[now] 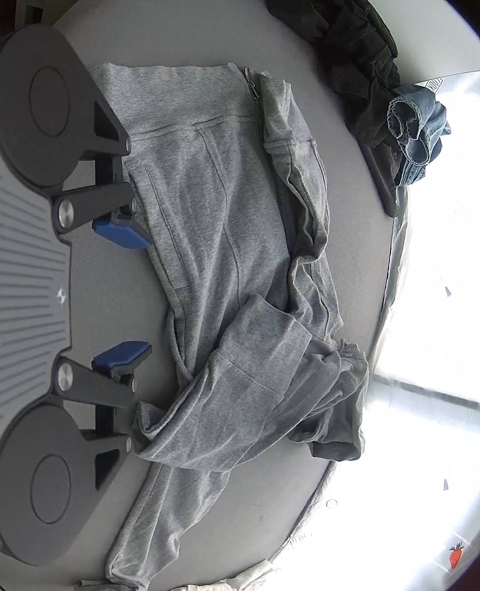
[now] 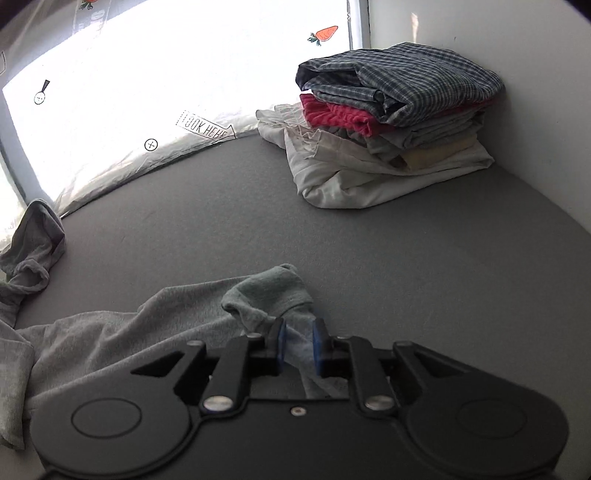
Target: Fold clothes
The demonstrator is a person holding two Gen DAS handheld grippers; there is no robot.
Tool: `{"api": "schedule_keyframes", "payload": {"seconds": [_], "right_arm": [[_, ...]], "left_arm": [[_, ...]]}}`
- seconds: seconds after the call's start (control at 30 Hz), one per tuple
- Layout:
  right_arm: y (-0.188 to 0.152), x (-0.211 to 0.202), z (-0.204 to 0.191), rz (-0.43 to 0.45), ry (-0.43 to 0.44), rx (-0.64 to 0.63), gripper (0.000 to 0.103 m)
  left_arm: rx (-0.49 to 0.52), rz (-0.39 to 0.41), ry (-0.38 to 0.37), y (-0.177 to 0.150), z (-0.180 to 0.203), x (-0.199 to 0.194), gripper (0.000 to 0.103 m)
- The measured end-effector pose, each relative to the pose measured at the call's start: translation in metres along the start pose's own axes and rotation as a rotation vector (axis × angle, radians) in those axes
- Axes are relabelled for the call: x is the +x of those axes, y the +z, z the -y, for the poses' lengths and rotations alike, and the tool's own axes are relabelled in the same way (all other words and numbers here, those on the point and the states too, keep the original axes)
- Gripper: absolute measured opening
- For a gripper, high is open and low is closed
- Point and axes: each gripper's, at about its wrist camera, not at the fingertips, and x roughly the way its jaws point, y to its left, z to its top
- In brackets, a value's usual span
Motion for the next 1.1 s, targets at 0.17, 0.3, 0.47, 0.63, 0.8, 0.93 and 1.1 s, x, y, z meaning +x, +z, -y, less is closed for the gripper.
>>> {"api": "schedule_keyframes", "payload": {"seconds": [0.17, 0.3, 0.47, 0.63, 0.8, 0.93, 1.1], "right_arm": [[-0.037, 0.006, -0.056, -0.046, -0.001, -0.053, 0.059], [-0.061, 0.007, -0.092, -0.018, -0.073, -0.085, 0.095], [-0.081, 0.003, -0.112, 0.076, -0.182, -0.003, 0.103], [-0.090, -0.001, -0.113, 0.141, -0.195, 0.026, 0.103], [-0.088, 0.000, -0.112, 0.141, -0.196, 0.023, 0.103], [-0.090, -0.001, -0.114, 0.142, -0.199, 0.021, 0.103], [-0.091, -0.001, -0.114, 0.142, -0.201, 0.019, 0.103]], "left_arm": [[0.108, 0.025, -0.055, 0.029, -0.012, 0.012, 0.072], [0.199, 0.016, -0.121, 0.053, -0.022, 0.034, 0.075], [0.358, -0.018, -0.198, 0.076, -0.020, 0.063, 0.080], [0.478, -0.037, -0.297, 0.089, -0.009, 0.091, 0.085], [0.552, -0.049, -0.385, 0.098, 0.003, 0.119, 0.085], [0.589, -0.059, -0.485, 0.104, 0.011, 0.129, 0.044], [0.541, -0.020, -0.565, 0.124, -0.005, 0.123, 0.007]]}}
